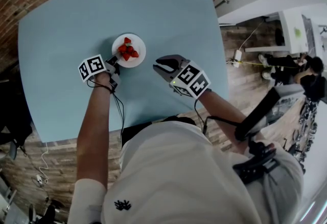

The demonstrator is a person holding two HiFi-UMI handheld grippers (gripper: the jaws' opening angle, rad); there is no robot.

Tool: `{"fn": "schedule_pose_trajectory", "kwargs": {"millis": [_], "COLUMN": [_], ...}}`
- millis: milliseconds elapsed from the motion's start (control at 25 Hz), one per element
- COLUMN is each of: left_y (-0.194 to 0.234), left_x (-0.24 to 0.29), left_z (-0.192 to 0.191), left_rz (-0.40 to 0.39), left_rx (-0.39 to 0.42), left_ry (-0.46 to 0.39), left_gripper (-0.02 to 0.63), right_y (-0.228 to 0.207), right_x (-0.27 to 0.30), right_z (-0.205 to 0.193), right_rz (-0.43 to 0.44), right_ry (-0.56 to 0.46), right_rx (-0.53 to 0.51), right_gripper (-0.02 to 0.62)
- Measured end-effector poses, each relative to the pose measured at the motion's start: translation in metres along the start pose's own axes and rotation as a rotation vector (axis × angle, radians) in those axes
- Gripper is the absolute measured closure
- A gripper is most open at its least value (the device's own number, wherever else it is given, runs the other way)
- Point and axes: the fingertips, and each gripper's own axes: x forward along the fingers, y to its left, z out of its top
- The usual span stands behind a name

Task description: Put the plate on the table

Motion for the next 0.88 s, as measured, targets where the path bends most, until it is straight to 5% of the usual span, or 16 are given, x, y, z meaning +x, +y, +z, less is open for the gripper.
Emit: {"fn": "schedule_pose_trajectory", "kwargs": {"millis": [280, 640, 880], "left_y": [0.0073, 0.0019, 0.0058], "left_x": [0.0007, -0.0018, -0.006], "left_z": [0.0038, 0.0061, 0.0032], "left_rz": [0.089, 0.053, 0.139], "left_rx": [0.094, 0.131, 0.183], "left_ry": [0.025, -0.012, -0.003], "left_gripper": [0.574, 0.486, 0.447], "right_y": [0.0003, 0.0007, 0.0031], "right_x": [0.0016, 0.0001, -0.0052], "right_z": [0.0041, -0.002, -0.003], "right_rz": [0.004, -0.004, -0.014], "right_ry": [-0.007, -0.013, -0.019], "right_rx": [-0.005, 0.01, 0.009], "right_gripper": [0.535, 0.535, 0.535]}}
